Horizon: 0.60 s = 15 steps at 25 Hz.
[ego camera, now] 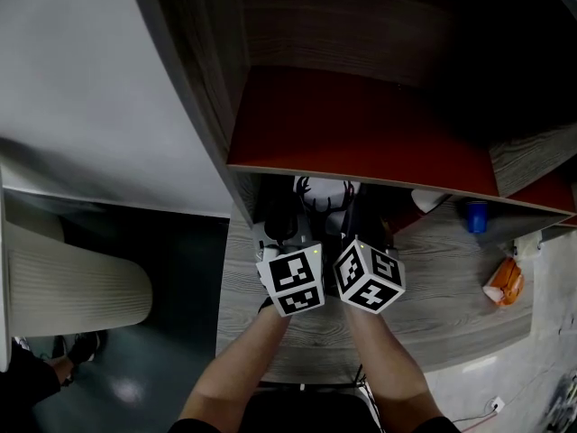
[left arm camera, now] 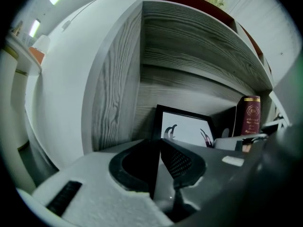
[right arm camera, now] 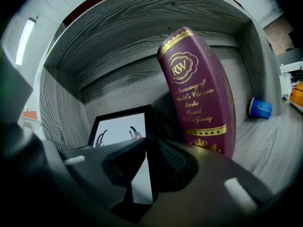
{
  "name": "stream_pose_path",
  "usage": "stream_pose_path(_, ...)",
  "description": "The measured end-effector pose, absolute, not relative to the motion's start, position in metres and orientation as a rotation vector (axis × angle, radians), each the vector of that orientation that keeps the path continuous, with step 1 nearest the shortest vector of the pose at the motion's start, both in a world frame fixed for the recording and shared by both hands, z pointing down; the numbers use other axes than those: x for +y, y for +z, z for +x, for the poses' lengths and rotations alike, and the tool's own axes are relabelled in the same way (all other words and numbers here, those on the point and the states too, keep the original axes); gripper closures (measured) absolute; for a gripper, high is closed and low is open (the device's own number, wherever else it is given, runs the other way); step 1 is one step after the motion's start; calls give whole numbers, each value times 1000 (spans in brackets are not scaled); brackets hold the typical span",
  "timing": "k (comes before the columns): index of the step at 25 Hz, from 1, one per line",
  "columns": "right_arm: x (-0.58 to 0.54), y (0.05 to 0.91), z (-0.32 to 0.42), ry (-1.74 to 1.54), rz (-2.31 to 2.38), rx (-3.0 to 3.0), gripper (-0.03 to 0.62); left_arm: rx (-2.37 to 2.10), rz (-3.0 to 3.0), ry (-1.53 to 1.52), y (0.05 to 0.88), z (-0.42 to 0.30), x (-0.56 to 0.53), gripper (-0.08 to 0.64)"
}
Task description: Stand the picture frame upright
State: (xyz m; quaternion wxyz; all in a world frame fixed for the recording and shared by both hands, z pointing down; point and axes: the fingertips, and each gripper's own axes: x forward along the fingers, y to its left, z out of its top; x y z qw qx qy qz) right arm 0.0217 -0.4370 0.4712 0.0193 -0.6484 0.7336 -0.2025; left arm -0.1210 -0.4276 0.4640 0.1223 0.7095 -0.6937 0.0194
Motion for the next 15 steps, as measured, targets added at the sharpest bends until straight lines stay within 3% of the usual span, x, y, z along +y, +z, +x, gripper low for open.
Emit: stream_pose_path(15, -450, 465, 20, -597, -1951, 2273, 528, -2044, 2052, 8, 467, -122, -443, 494)
